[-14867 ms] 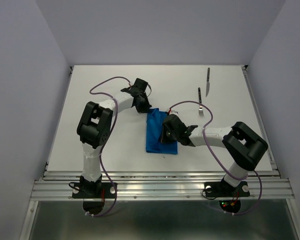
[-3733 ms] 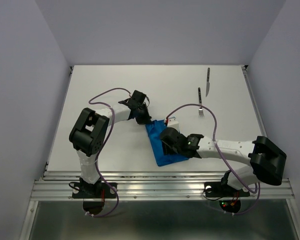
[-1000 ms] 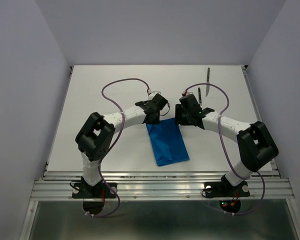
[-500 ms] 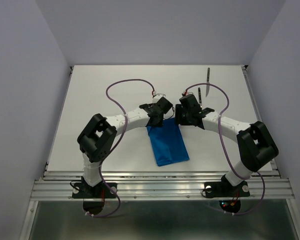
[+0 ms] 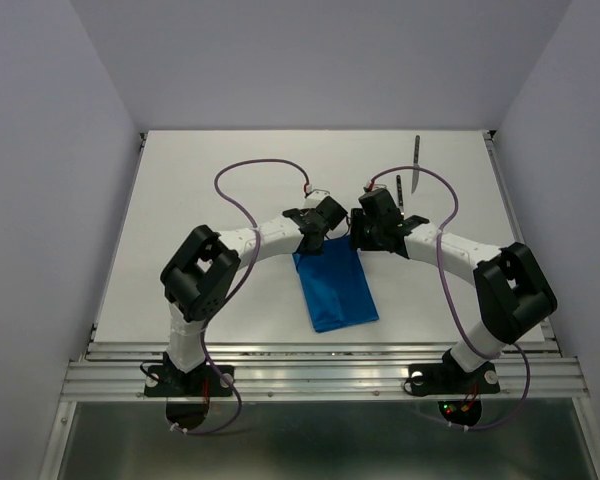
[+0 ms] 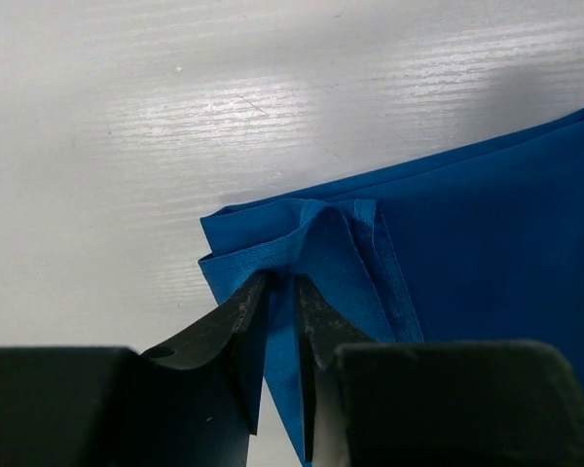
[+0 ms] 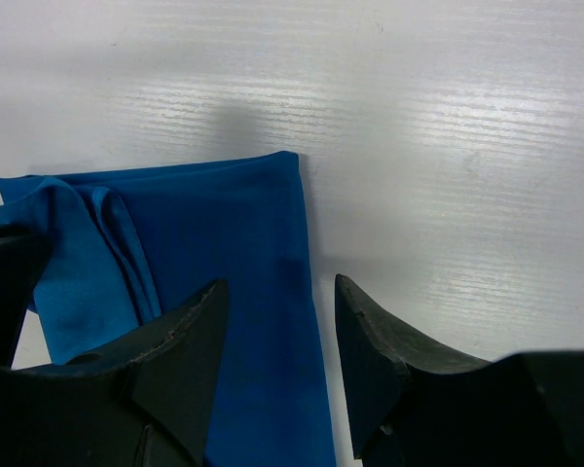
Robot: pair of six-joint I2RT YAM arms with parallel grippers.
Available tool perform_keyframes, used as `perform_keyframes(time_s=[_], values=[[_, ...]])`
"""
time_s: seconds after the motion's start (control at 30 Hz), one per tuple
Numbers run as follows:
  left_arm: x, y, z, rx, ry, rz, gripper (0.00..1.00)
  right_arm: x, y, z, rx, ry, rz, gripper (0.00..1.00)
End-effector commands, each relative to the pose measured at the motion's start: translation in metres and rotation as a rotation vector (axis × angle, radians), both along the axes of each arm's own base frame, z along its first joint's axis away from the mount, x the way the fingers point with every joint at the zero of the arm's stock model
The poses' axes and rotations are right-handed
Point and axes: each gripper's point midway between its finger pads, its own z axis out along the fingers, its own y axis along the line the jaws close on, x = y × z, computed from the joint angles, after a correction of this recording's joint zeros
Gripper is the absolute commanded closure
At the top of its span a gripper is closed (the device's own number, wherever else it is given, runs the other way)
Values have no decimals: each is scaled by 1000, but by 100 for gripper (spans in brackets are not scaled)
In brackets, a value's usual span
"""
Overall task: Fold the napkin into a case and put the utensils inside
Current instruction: Pick up the 2/3-rectangle-folded napkin at the center of the board.
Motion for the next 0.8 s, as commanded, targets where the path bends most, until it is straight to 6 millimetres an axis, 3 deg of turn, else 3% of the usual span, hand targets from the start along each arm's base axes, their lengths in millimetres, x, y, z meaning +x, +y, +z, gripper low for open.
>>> perform_keyframes(time_s=[0.0, 0.17, 0.23, 0.5, 0.63, 0.77], values=[[10, -1, 15, 19, -52, 20, 74, 9, 4, 20, 44, -67, -3, 47], [13, 2, 15, 36, -63, 31, 88, 8, 4, 20, 44, -67, -3, 47], [13, 2, 15, 42, -64, 33, 100, 8, 4, 19, 45, -66, -3, 47], [13, 6, 35, 31, -125, 67, 100, 7, 2, 19, 42, -67, -6, 47], [8, 8, 42, 30, -144, 75, 76, 7, 3, 19, 46, -67, -5, 47], [5, 7, 42, 35, -148, 72, 65, 7, 4, 19, 47, -67, -4, 47]])
